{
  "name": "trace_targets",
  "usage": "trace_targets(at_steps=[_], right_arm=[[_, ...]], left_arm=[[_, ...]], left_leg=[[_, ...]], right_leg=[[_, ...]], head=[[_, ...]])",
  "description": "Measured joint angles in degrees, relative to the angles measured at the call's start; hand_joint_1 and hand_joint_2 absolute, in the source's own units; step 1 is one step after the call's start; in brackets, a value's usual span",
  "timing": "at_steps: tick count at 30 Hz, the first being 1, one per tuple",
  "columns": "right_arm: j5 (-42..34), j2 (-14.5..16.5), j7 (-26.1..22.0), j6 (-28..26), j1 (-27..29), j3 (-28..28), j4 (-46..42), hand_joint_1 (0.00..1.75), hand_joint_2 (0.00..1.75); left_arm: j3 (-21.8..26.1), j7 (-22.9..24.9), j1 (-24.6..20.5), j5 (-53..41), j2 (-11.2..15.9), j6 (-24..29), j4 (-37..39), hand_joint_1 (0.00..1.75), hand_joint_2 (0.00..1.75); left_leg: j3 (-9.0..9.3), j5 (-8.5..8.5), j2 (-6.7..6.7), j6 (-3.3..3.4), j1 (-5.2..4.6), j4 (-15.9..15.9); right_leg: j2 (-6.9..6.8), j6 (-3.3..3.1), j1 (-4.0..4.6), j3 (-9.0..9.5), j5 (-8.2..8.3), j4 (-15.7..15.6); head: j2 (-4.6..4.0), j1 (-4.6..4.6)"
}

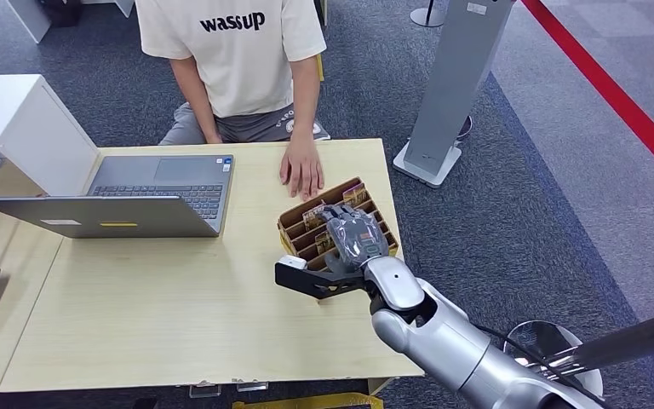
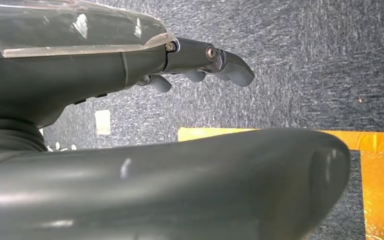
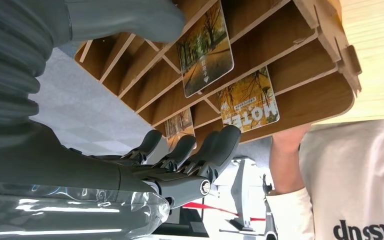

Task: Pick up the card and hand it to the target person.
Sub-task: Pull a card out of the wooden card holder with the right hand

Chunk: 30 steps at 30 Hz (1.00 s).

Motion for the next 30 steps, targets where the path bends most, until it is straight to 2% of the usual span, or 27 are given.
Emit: trace_targets(at_steps=[3,17,23,26,30], right_arm=[[-0.05,0.26,-0.32,-0.01,0.0,0.15,0.5,0.63,1.75],[-0.95,1.42,-1.59,-1.06,-0.17,1.15,4.25,0.64,1.75],[-1.18,1.65,-1.57,-1.52,-0.73,1.17,6.07,0.72,1.75],[-1.26,1.67,-1.57,-1.67,-1.13,1.17,6.86,0.82,1.75],[-1.3,1.69,-1.6,-1.84,-1.71,1.17,7.57,1.08,1.75]], left_arm=[[-0.01,0.08,-0.05,0.0,0.0,-0.01,0.0,0.0,0.0],[-0.03,0.38,-0.11,0.0,-0.02,-0.08,0.0,0.0,0.0],[-0.03,0.44,-0.11,0.0,-0.04,-0.08,0.0,0.0,0.0],[-0.03,0.45,-0.11,0.0,-0.04,-0.08,0.0,0.0,0.0],[-0.03,0.45,-0.11,0.0,-0.04,-0.08,0.0,0.0,0.0]], left_leg=[[0.0,0.0,0.0,0.0,0.0,0.0],[0.0,0.0,0.0,0.0,0.0,0.0],[0.01,0.0,0.0,0.0,0.0,0.0],[0.01,0.0,0.0,0.0,0.0,0.0],[0.02,0.0,0.0,0.0,0.0,0.0]], right_leg=[[0.0,0.0,0.0,0.0,0.0,0.0],[0.0,0.0,0.0,0.0,0.0,0.0],[0.0,0.0,0.0,0.0,0.0,0.0],[0.0,0.0,0.0,0.0,0.0,0.0],[0.0,0.0,0.0,0.01,0.0,0.0]], head=[[0.0,-0.03],[0.0,-0.02],[0.0,-0.02],[0.0,-0.03],[0.0,-0.03]])
